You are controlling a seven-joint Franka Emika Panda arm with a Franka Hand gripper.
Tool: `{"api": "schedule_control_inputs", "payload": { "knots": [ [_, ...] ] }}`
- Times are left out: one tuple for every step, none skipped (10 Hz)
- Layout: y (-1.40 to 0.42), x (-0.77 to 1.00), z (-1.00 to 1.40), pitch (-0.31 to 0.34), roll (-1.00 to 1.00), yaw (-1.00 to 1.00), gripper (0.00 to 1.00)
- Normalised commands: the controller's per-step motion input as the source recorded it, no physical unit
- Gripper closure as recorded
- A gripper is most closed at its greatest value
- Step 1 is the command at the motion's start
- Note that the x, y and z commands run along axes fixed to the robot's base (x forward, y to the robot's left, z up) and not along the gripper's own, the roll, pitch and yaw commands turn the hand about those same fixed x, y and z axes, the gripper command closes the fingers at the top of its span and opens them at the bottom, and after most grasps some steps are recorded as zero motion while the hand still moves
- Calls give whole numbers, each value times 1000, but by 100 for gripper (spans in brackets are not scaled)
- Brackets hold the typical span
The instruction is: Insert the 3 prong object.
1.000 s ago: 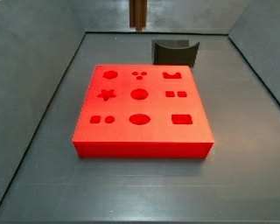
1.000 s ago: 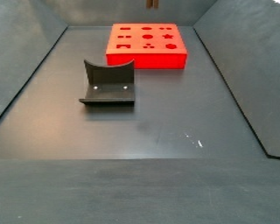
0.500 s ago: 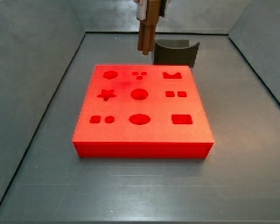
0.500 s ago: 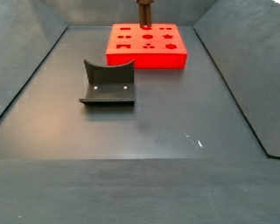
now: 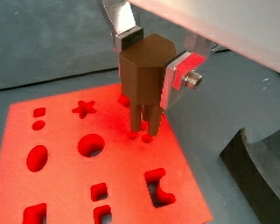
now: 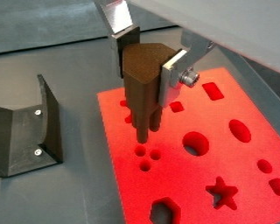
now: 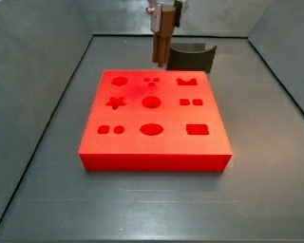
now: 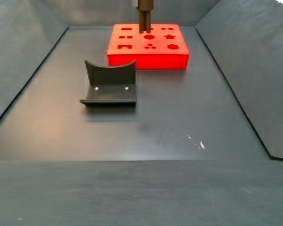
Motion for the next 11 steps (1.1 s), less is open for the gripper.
{"api": "schedule_control_inputs", "payload": {
  "knots": [
    [0,-69,-111,-47,46,0,100],
    [0,0,-426,-103,124,0,100],
    [0,0,-480,-146,141,0,100],
    [0,0,-469,-194,153,0,100],
    [-17,0,-291,-234,231,0,100],
    [0,-286,-100,-200,183,-29,100],
    [-3,-269,-23,-210,120,0,100],
    [0,-297,0,-204,29,0,100],
    [-11,-140,0,-137,0,0,100],
    [-57,0,-57,-50,0,0,100],
    [-37,71,-197,-67,0,0,100]
  ]
}}
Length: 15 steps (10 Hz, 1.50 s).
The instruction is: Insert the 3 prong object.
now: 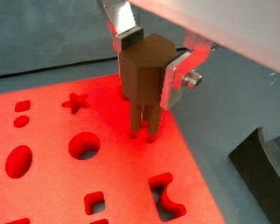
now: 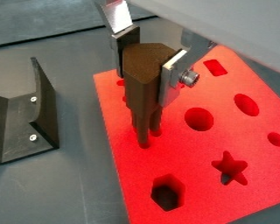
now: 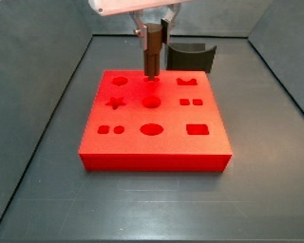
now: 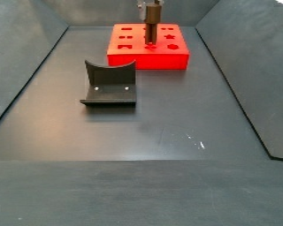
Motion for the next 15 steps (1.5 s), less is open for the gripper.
{"api": "schedule_control_inputs", "payload": {
  "knots": [
    [-14,151,-254,-63,0,0,100],
    [0,126,-246,-36,41,0,100],
    [0,34,-286,-39,69,0,100],
    [9,0,-283,-27,89,0,100],
    [0,-11,-257,-20,76,0,100],
    [0,-23,-214,-26,123,0,100],
    [57,-169,-100,-11,70,-86,100],
    [9,-160,-29,-13,33,-66,100],
    [0,-123,-31,-26,37,-3,100],
    [0,-29,-69,-26,44,0,100],
    [-26,0,-123,-20,123,0,100],
    [-146,66,-183,0,267,0,100],
    [-111,166,-357,46,229,0,100],
    [-3,94,-549,0,93,0,100],
    [0,89,-786,0,3,0,100]
  ]
}}
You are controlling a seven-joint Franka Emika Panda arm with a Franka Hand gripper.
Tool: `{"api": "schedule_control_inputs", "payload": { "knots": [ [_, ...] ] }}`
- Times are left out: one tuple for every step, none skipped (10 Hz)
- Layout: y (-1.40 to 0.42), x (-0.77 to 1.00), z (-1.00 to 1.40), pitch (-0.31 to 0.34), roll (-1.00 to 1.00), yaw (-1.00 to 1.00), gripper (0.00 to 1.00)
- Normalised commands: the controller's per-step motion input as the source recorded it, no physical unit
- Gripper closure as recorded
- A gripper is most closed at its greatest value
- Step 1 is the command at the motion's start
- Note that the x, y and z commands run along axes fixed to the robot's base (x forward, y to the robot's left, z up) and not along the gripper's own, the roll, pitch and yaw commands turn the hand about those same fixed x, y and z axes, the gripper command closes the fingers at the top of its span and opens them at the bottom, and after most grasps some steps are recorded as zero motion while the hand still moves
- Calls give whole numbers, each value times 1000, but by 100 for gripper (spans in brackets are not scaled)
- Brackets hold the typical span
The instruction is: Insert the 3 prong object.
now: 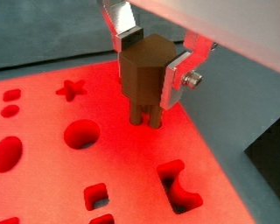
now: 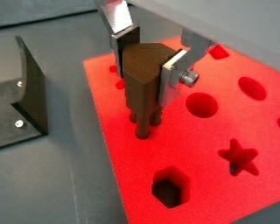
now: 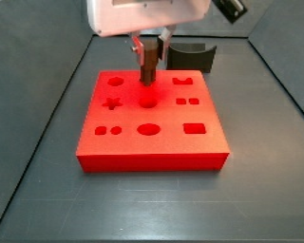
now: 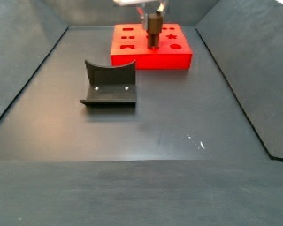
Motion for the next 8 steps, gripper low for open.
{"api": "schedule_control_inputs", "payload": {
  "knots": [
    [0,63,-920,-20,0,0,100],
    [0,111,-974,-4,1,-3,100],
    [0,163,-997,0,17,-17,100],
    [0,100,-980,0,44,-37,100],
    [0,9,-989,-19,83,-54,100],
    [0,0,-1000,-21,110,-91,100],
    [0,0,-909,-4,97,-109,100],
    [0,0,0,0,0,0,100]
  ]
}}
